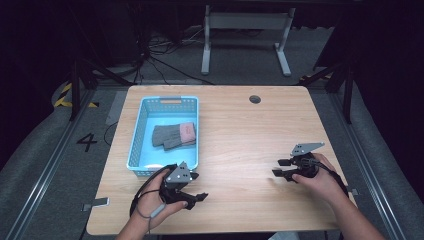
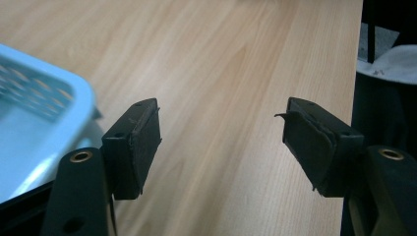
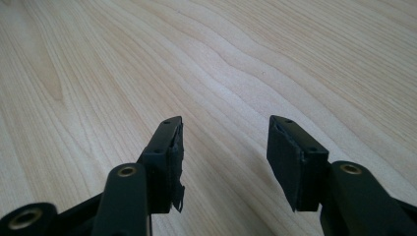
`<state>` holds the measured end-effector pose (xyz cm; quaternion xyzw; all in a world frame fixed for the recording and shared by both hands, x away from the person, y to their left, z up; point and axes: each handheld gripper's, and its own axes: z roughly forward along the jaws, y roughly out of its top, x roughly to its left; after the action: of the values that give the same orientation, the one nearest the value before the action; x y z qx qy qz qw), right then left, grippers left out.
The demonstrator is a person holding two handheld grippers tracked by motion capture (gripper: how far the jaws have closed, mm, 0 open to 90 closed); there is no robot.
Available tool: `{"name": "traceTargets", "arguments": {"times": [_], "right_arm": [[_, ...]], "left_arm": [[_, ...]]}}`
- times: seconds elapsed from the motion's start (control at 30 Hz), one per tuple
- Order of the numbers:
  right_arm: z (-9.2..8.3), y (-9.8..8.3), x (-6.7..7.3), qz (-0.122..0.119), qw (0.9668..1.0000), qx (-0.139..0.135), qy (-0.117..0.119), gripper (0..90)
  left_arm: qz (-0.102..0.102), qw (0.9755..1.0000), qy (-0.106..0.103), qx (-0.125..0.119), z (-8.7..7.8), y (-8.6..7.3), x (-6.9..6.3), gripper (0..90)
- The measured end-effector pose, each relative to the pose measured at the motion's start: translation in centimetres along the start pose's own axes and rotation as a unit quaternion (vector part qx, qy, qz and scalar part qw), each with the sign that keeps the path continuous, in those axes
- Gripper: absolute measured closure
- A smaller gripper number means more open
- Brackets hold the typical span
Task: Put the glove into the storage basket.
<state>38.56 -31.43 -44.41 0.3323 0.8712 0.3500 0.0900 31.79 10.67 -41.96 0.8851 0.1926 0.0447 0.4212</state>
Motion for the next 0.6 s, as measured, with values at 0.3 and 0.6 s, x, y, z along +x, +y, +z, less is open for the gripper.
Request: {"name": "traceTargets", "arguments": {"times": [0.3,0.6], "right_arm": [[0.3,-0.2,0.1,-0.005,1.0,-0.005,-0.003,48.1],[0.5,-0.5,0.1,-0.005,0.9999,-0.01,-0.011,47.4]], "left_arm": [[-0.021,0.9997,0.0,0.01,2.9,-1.9,0.4,30.8],[-0.03,0.9991,0.007,0.03,4.2,-1.6,-0.3,29.8]]}}
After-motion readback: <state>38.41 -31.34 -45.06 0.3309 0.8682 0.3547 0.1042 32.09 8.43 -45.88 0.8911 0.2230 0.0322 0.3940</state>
